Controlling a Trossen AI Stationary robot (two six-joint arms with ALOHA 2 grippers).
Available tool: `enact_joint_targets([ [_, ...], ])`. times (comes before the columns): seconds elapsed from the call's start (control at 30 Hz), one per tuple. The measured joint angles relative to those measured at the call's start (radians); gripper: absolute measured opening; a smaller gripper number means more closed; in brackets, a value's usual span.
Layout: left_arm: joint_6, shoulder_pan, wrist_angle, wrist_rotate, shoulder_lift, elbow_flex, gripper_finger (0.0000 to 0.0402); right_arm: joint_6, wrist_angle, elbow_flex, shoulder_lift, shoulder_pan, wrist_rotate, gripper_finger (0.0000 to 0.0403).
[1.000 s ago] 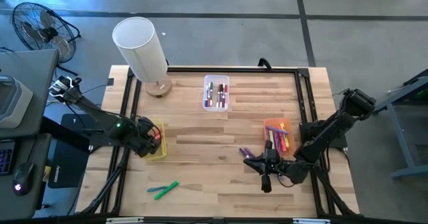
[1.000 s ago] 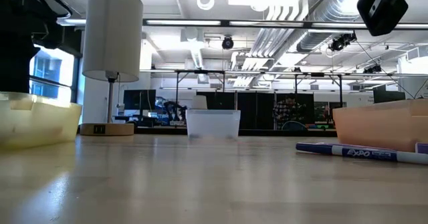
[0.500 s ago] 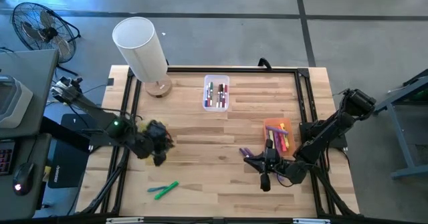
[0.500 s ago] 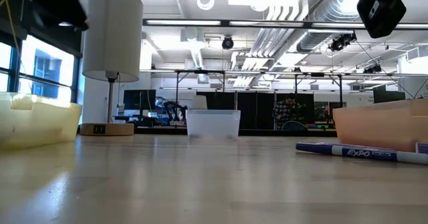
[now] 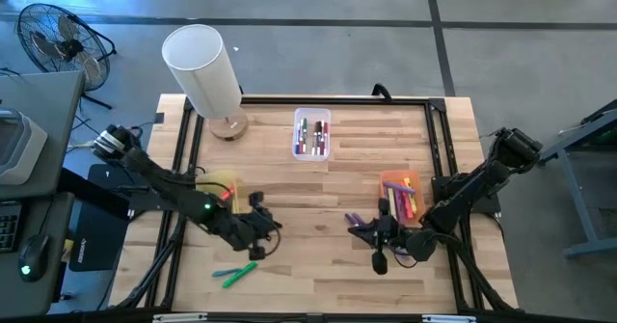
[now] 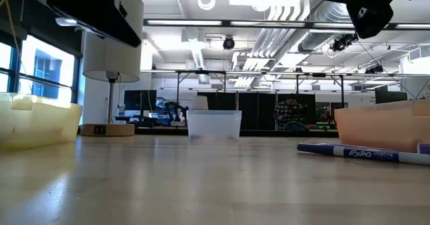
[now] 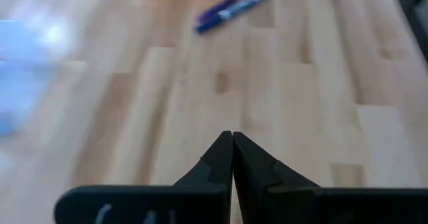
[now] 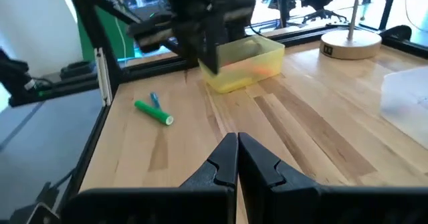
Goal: Pick & Place Markers
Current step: Put the purple highlighter pen into the orange bin
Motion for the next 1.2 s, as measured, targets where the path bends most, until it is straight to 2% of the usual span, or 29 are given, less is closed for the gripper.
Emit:
enact_joint_targets([
  [0.13,0.035,0.057,0.096,0.187,0.088,-0.001,0.0002,0.062,-0.007,0.001,0.000,-0.037,0.001,0.0000],
  [0.23,0.085,0.111,0.193,0.300,0.147,-0.002,0.0001,0.122,-0.117,0.036,0.001,-0.066,-0.022,0.0000],
  [0.3,0.108,0.146,0.223,0.356,0.176,-0.006,0.0001,0.200,-0.282,0.105,0.001,-0.085,-0.059,0.0000],
  [0.43,0.136,0.200,0.238,0.411,0.194,-0.006,0.0001,0.489,-0.829,0.322,0.023,-0.124,-0.193,0.0000],
  [0.53,0.141,0.215,0.232,0.426,0.194,-0.006,0.0000,0.720,-1.210,0.489,0.069,-0.143,-0.354,0.0000],
  [0.67,0.145,0.215,0.226,0.443,0.194,-0.006,0.0000,0.864,-1.489,0.623,0.137,-0.124,-0.620,0.0000],
  [0.73,0.152,0.215,0.225,0.444,0.195,-0.006,0.0000,0.922,-1.542,0.651,0.156,-0.096,-0.668,0.0000],
  [0.9,0.152,0.215,0.225,0.473,0.195,-0.006,0.0000,1.068,-1.575,0.643,0.168,-0.005,-0.702,0.0000],
  [1.1,0.150,0.215,0.235,0.473,0.195,-0.006,0.0000,1.195,-1.558,0.532,0.168,0.072,-0.744,0.0003],
  [1.2,0.149,0.215,0.248,0.473,0.195,-0.006,0.0000,1.207,-1.514,0.476,0.168,0.071,-0.785,0.0022],
])
